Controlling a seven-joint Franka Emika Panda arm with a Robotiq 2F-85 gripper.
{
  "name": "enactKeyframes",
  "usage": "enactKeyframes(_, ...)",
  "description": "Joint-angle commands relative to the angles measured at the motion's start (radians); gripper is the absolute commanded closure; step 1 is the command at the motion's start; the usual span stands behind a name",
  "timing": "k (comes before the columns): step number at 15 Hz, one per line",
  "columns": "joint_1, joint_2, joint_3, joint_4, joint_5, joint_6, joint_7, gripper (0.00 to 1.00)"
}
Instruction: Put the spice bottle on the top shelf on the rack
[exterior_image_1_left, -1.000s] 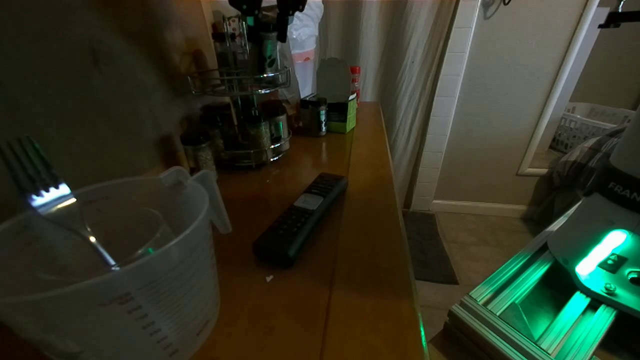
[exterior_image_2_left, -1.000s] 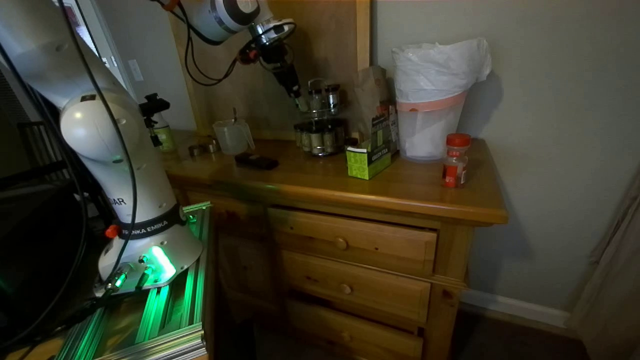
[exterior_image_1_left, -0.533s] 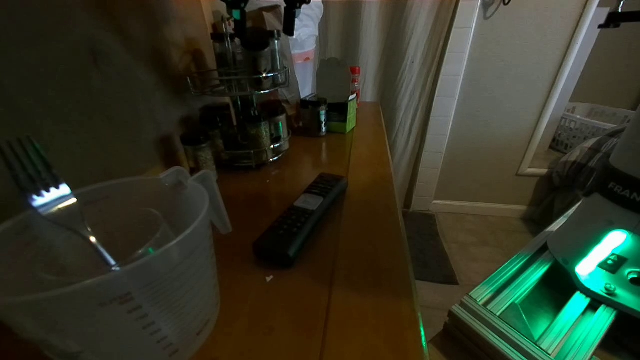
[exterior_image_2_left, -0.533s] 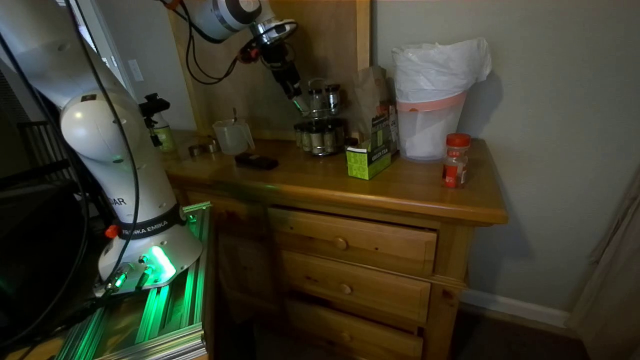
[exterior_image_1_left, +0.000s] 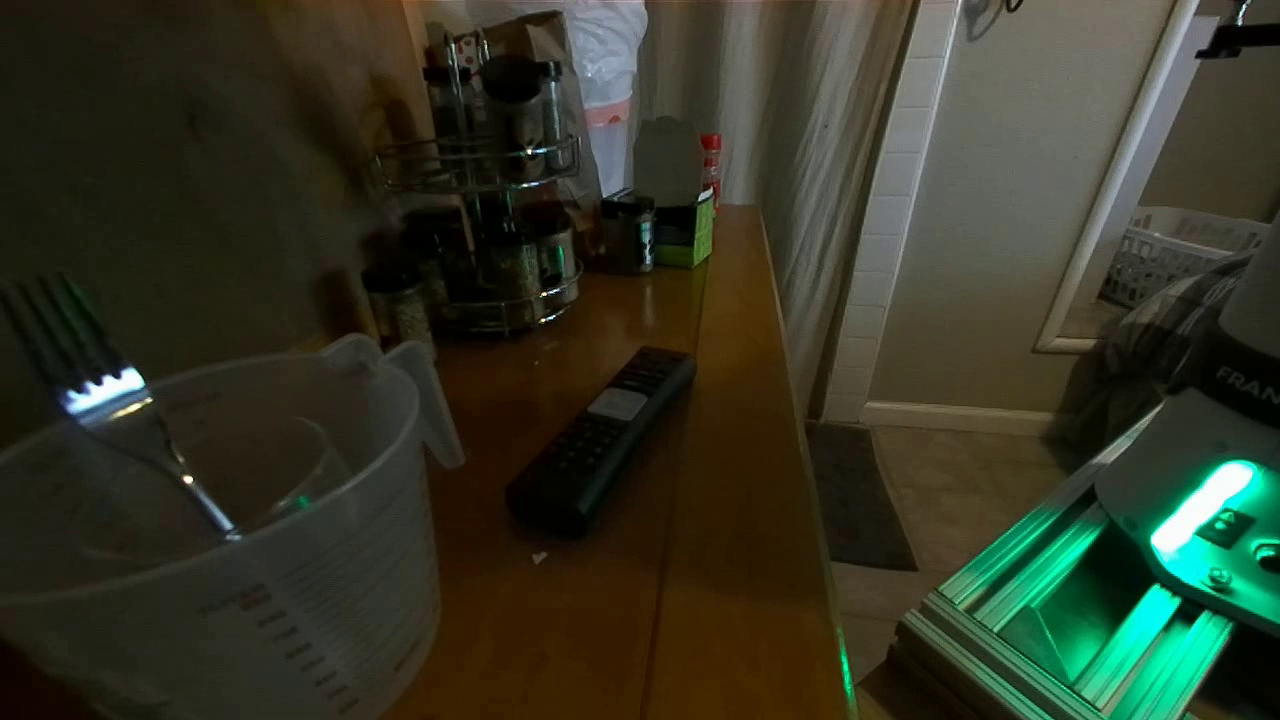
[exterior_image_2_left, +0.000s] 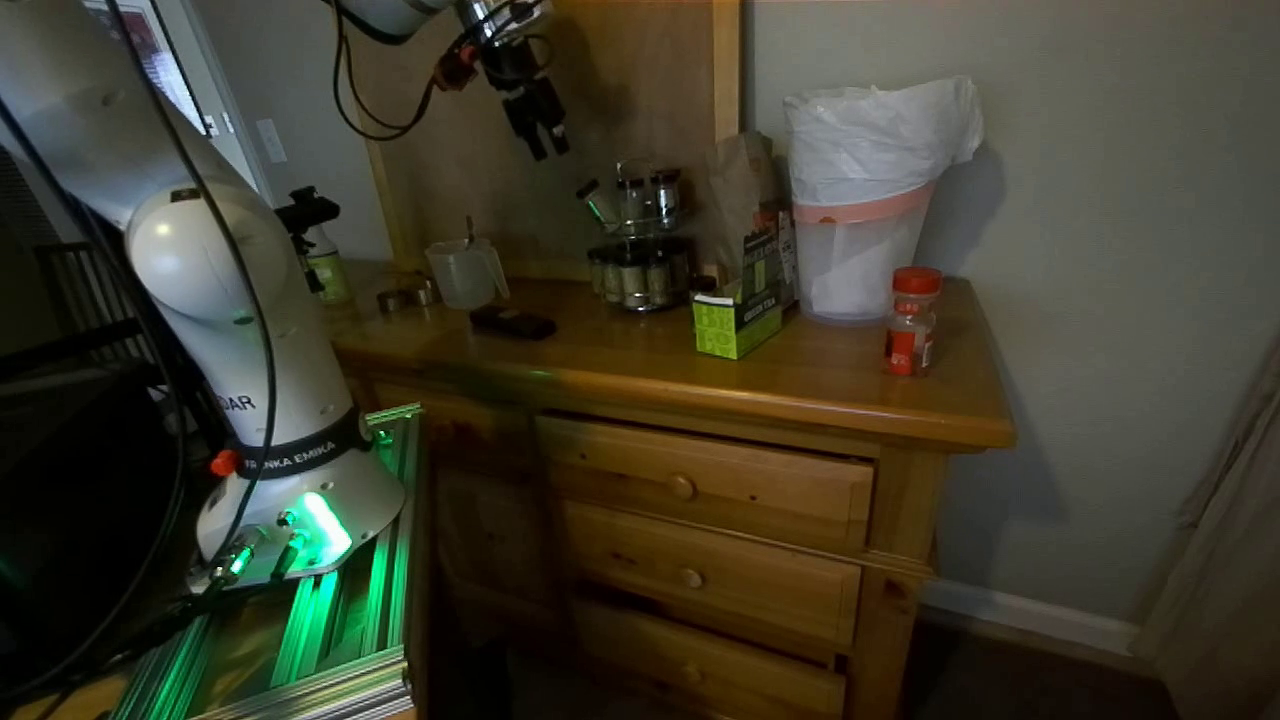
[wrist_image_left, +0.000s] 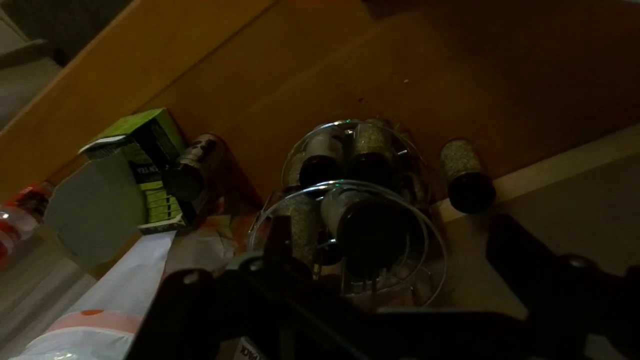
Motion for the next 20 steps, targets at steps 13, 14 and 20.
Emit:
enactKeyframes(13, 0.091, -0.028, -0.048, -0.111, -0.004, 0.023, -0.520, 0.00)
enactKeyframes(14, 0.091, -0.028, -0.052, -0.110, -0.004, 0.021, -0.537, 0.00)
enactKeyframes(20, 0.023, -0.033, 0.001, -0.141, -0.268, 0.142, -0.456, 0.00)
